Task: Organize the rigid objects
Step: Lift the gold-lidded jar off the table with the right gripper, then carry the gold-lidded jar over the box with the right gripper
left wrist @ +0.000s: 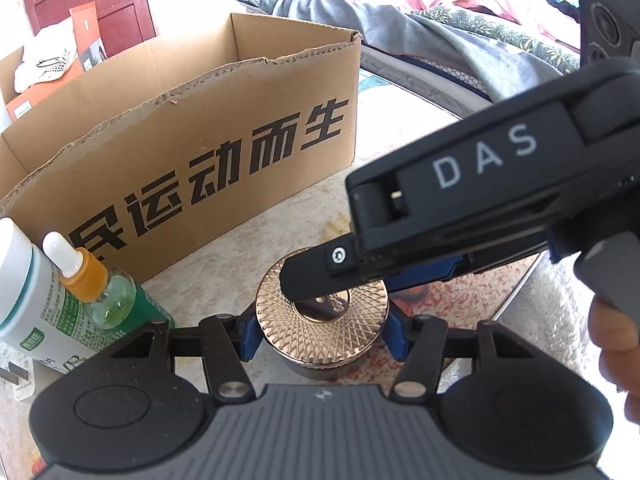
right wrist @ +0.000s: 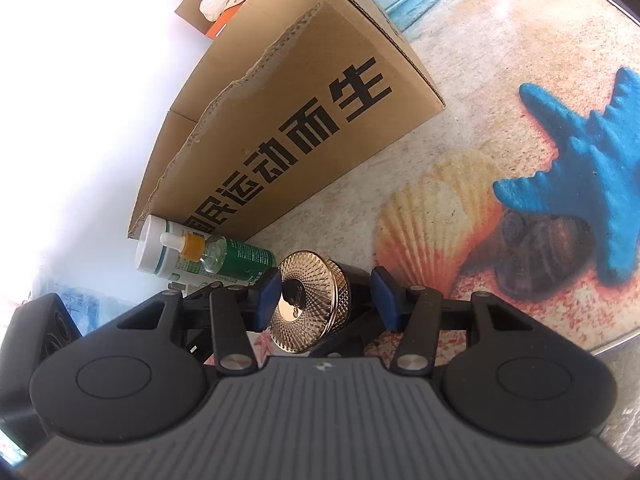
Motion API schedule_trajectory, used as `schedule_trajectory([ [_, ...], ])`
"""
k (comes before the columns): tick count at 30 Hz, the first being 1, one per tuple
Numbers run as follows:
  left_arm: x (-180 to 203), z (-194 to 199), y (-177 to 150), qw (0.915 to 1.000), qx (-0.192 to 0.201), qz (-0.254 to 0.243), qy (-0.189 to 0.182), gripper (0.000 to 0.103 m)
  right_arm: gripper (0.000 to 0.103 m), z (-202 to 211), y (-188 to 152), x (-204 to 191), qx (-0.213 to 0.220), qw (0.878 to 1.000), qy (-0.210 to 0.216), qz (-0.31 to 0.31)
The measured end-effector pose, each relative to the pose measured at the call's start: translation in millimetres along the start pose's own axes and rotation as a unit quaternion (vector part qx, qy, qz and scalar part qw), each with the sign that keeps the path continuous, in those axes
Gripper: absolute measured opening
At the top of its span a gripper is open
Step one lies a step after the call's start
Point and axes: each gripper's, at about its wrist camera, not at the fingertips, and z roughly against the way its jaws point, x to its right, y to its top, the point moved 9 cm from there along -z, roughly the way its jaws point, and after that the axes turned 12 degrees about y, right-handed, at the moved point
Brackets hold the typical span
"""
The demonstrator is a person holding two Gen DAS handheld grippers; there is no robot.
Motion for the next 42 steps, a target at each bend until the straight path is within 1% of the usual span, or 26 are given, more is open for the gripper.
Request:
schedule_trajectory([
  [4, -0.5, 0.8, -2.8, 1.0000, 0.005, 0.002, 0.001, 0.058, 0.049, 1.7, -1.0, -1.7, -0.002, 1.000, -0.003, 0.012],
  [10, -0.9, 3.7, -3.1, 1.0000, 0.000, 0.001, 0.004, 0.057, 0.048, 0.6, -2.4, -5.4, 0.000, 1.000, -0.010, 0.025],
  [17, 2.1, 11.7, 0.3, 1.0000, 0.000, -0.003, 0.009, 0.057, 0.045, 4.8, -5.0, -10.6, 0.004, 1.000, -0.010, 0.028],
  [27, 0.5, 39.4, 3.8, 0.9995, 0.021, 0.005, 0.023, 0.057, 0.045, 18.0, -8.7, -34.6, 0.014, 0.998, -0.006, 0.053],
  [35, -11.9, 78.3, 10.2, 0.9971, 0.061, 0.018, 0.041, 0.057, 0.045, 33.7, -3.2, -78.6, 0.031, 0.995, 0.001, 0.100],
  [38, -22.1, 95.5, 21.0, 0.9952, 0.079, 0.024, 0.054, 0.057, 0.045, 37.5, 5.6, -101.9, 0.037, 0.992, 0.007, 0.122],
  [42, -43.8, 114.5, 42.9, 0.9932, 0.090, 0.036, 0.064, 0.057, 0.045, 37.5, 26.4, -138.8, 0.039, 0.987, 0.015, 0.152],
])
